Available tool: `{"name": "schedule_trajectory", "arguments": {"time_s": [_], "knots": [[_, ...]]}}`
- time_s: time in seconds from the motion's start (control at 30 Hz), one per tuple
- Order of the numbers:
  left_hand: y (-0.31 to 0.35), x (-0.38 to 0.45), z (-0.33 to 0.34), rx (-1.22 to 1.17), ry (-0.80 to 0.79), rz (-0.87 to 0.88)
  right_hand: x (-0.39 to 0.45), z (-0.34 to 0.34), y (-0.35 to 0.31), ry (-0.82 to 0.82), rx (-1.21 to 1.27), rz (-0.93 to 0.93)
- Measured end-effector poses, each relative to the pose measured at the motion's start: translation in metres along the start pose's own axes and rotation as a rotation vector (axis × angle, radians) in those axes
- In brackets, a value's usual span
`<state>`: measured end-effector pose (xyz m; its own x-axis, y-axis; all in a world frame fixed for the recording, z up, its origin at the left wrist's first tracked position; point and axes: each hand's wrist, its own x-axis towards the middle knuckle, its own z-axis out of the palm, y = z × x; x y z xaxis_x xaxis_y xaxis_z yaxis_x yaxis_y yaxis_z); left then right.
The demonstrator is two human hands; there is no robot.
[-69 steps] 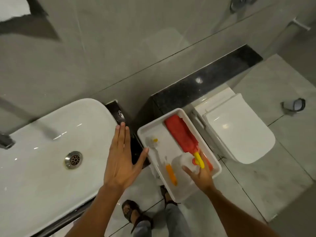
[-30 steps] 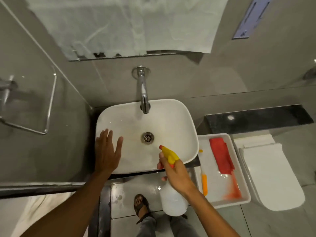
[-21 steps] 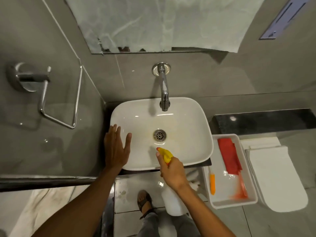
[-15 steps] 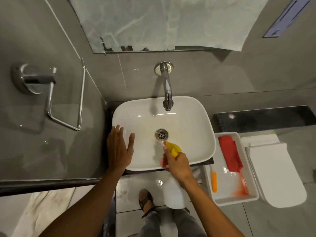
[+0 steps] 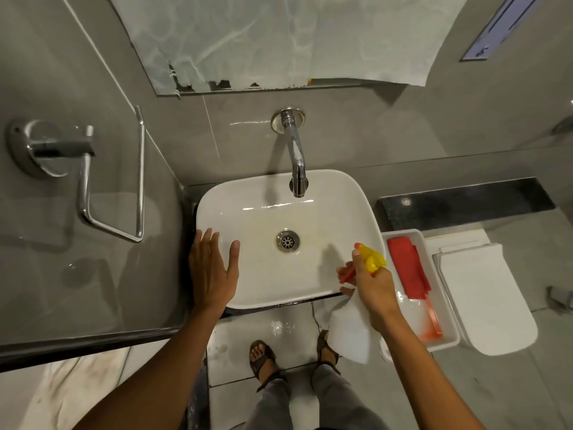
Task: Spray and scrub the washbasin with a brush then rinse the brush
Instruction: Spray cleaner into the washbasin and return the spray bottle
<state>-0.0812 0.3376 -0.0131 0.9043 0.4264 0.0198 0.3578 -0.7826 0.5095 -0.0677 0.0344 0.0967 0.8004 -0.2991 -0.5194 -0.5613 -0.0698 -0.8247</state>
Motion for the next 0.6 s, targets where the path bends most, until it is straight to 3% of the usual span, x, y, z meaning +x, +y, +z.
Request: {"name": "schedule_trajectory", "arguments": {"time_s": [0.2, 0.37, 0.47, 0.6], "knots": [[-0.003, 0.001, 0.002, 0.01, 0.013, 0.018, -0.019, -0.018, 0.02, 0.013, -0.255, -0.015], [-0.004, 0.001, 0.003, 0.013, 0.01, 0.016, -0.038, 0.017, 0.02, -0.239, -0.235, -0.02], [-0.004, 0.001, 0.003, 0.014, 0.012, 0.012, -0.043, 0.048, 0.019, -0.277, -0.35, 0.006], [-0.005, 0.001, 0.003, 0.004, 0.018, 0.018, -0.044, 0.092, 0.005, -0.371, -0.302, -0.043]]}}
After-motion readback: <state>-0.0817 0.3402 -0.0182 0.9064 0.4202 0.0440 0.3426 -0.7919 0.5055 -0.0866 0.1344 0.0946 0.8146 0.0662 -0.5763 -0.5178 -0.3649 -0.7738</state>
